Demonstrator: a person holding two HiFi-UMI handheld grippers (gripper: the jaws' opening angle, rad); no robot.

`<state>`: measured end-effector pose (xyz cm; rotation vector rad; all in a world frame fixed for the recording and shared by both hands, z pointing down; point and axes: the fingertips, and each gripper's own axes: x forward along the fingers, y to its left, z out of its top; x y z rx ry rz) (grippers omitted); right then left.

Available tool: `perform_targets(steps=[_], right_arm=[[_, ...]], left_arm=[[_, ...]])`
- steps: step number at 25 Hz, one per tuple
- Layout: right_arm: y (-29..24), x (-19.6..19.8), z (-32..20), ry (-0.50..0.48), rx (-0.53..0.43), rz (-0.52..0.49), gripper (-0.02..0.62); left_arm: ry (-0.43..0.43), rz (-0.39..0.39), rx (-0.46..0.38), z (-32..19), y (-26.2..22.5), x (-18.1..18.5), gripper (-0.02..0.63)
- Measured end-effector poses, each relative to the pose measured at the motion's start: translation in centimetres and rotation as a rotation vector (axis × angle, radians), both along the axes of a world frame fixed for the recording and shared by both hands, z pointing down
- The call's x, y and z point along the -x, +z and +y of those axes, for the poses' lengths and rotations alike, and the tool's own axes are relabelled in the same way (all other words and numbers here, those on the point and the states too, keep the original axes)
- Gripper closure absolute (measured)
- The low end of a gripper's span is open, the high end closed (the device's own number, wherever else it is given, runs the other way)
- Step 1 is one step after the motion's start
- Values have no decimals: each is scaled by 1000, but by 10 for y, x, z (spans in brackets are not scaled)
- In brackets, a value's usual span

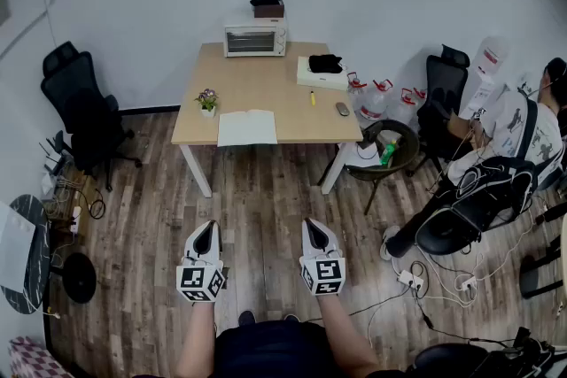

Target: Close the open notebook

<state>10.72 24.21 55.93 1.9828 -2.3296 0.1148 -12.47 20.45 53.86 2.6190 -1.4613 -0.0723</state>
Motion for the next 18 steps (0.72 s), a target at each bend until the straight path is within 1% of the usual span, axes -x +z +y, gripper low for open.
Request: perform_targets(steps=[6,9,11,15,18], right_arm=[[1,0,-3,-17,-9,-32,584],[-11,-4,-1,-29,-64,-54,583],[-16,-8,-1,-29,-81,-62,583],[-15,-12,1,-33,-63,-32,583],[-12,-16,1,-40,-52,-35,583]], left_arm=[[5,-15,10,-2,4,-4,609],[6,-19,15,-1,4,-9,609],[2,-11,14,1,4,-11,609],[-5,-15,13,5,2,-15,609],[-10,-10,13,8,2,-20,609]])
